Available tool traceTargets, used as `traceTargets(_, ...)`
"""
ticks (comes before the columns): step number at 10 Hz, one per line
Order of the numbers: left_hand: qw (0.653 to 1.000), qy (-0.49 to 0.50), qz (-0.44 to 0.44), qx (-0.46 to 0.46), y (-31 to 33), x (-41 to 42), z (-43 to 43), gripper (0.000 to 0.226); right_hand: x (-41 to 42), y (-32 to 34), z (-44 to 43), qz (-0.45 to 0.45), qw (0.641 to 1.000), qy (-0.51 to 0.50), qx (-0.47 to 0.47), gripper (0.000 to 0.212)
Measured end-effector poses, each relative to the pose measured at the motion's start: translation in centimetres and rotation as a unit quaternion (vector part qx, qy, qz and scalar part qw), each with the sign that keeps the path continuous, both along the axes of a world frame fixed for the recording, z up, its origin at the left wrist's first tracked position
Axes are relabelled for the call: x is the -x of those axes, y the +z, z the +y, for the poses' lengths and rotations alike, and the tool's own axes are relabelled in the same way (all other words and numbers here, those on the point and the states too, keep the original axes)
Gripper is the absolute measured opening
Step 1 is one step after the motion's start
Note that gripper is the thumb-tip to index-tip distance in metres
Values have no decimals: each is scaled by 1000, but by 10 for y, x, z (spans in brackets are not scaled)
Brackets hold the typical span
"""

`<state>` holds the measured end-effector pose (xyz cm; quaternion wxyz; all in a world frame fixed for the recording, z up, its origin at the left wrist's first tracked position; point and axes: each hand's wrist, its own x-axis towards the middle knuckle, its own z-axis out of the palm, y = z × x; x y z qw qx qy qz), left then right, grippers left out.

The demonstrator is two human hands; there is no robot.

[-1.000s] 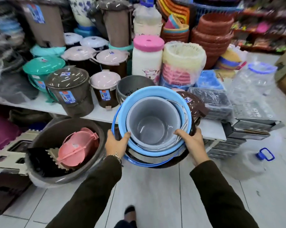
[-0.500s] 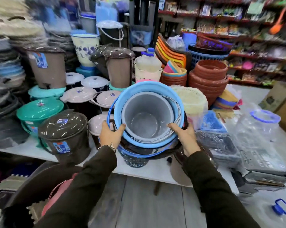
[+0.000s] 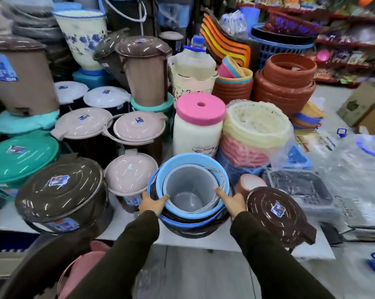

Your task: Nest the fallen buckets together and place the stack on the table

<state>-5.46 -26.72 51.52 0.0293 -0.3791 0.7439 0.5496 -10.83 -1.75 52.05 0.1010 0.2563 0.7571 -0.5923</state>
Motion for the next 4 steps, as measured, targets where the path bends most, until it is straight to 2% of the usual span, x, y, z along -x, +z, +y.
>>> traceTargets(1,999,-25,-18,10,-10,5,2,73,3,-13,-1,-28,999,-4,-17,82)
traceTargets(3,996,-60,-59,5,-16,21,1,89,10,-15,6,-42,992,40,-110,95)
traceTargets(4,988,-82,-70,111,1,31,5,97,20,5,6,14,985,64,-160,100)
